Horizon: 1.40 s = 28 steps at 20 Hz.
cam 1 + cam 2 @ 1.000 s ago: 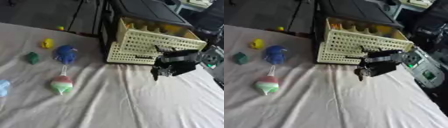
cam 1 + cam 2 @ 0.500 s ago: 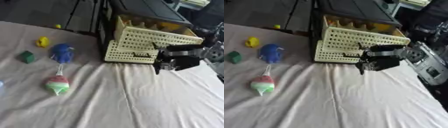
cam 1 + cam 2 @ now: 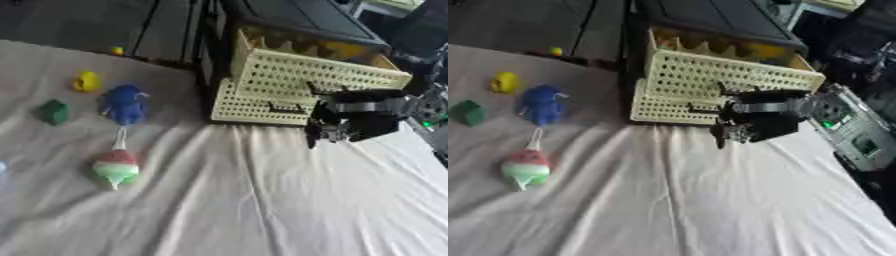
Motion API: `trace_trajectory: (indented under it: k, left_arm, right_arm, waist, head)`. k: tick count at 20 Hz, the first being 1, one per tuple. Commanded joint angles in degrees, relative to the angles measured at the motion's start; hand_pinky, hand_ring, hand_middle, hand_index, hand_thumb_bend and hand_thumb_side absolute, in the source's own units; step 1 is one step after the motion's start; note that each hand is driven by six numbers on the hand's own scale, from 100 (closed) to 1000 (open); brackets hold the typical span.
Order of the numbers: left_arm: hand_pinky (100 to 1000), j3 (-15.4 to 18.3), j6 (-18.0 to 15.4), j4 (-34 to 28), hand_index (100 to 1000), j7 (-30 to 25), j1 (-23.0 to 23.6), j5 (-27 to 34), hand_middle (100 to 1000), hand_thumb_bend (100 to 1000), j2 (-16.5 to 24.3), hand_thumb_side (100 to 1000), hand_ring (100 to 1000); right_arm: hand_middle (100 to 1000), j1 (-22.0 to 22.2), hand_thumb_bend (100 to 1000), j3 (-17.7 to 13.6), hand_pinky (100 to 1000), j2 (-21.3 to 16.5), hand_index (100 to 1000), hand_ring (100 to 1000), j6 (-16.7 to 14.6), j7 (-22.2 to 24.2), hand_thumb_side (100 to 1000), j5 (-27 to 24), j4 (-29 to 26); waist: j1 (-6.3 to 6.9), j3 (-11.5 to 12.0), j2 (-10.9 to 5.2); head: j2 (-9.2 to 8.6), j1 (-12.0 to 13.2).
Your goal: Pick up objects from table and place into drawer.
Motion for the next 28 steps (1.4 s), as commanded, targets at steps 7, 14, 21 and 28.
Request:
trace_trajectory:
  k: [7,14,21,28]
  left_arm:
    - [640,0.02,-0.25,-1.02,967,-0.35,-0.85,-0.12,647,100,0.65,985,710]
    - [640,0.02,-0.26,-1.02,967,-0.45,-0.86,-0.28,646,100,0.35,990,710]
    - [641,-0.1,-0.17,-1.02,968,-0.64,-0.72,-0.46,646,100,0.27,992,709]
    - [643,-0.19,-0.03,-1.02,968,-0.85,-0.55,-0.49,646,100,0.22,994,709]
  right_arm:
    - [306,-0.91,100,-1.51,100,-2.29,595,145,-0.14,-4.07,1000,-0.21,0.16]
    - [301,-0.43,100,-1.41,100,-1.96,594,144,-0.28,-4.67,1000,0.9,0.77]
    - [305,0.51,100,-2.8,100,-2.64,600,148,-1.29,-8.3,1000,0.2,-0.18]
    - [302,0.81,100,-3.18,100,-3.51,596,145,-2.25,-11.37,1000,-0.29,-1.29]
  waist:
    - [0.2,-0.11,-0.87]
    - [0.28,0.38,0.13]
    - [0.41,0.2,0.7]
    - [0.65,-0.36,0.69]
  head:
    - [-1.24,-0.59]
    - [-2.14,-0.82]
    - [-2.48,-0.85]
    - [-2.36,-0.85]
